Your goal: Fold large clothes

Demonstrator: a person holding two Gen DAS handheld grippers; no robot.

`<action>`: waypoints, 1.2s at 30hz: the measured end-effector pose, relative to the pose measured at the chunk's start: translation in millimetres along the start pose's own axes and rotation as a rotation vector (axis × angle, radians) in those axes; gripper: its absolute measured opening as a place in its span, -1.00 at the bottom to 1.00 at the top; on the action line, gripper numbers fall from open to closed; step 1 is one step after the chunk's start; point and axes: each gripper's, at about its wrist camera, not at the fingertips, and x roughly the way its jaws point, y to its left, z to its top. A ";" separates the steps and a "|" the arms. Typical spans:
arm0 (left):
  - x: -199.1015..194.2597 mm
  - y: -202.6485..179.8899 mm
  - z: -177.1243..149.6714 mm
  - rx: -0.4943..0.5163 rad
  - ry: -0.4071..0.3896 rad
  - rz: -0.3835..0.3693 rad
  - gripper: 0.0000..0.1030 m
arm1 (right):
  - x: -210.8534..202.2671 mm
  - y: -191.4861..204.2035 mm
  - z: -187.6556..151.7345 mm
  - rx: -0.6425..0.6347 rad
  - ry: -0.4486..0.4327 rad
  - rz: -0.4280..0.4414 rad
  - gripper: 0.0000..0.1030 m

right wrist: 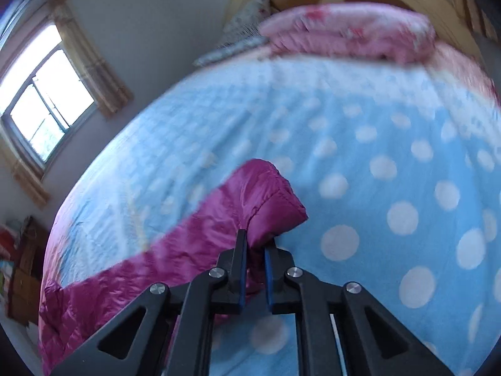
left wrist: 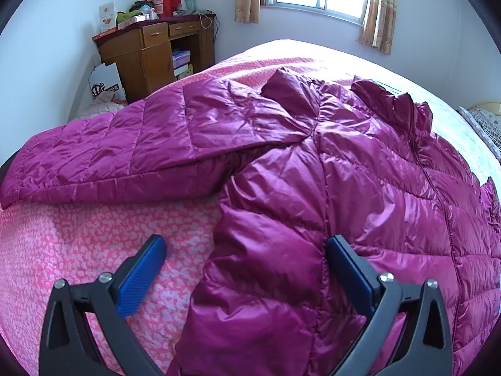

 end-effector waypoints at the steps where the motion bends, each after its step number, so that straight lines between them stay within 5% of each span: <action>1: 0.1 -0.4 0.2 -0.001 -0.001 -0.001 1.00 | -14.9 13.2 2.8 -0.040 -0.037 0.016 -0.83; 10: -1.8 5.2 -1.2 -0.013 -0.012 -0.024 1.00 | -130.5 190.2 -30.8 -0.407 -0.165 0.318 -0.84; 18: -1.2 7.2 -1.1 -0.026 -0.020 -0.045 1.00 | -144.9 341.5 -168.6 -0.692 -0.043 0.549 -0.84; 26: -2.8 10.7 -2.1 -0.043 -0.034 -0.073 1.00 | -93.4 400.2 -300.4 -0.820 0.119 0.605 -0.83; 36: -4.4 14.3 -2.6 -0.064 -0.050 -0.103 1.00 | -66.2 421.0 -344.3 -0.865 0.269 0.772 -0.83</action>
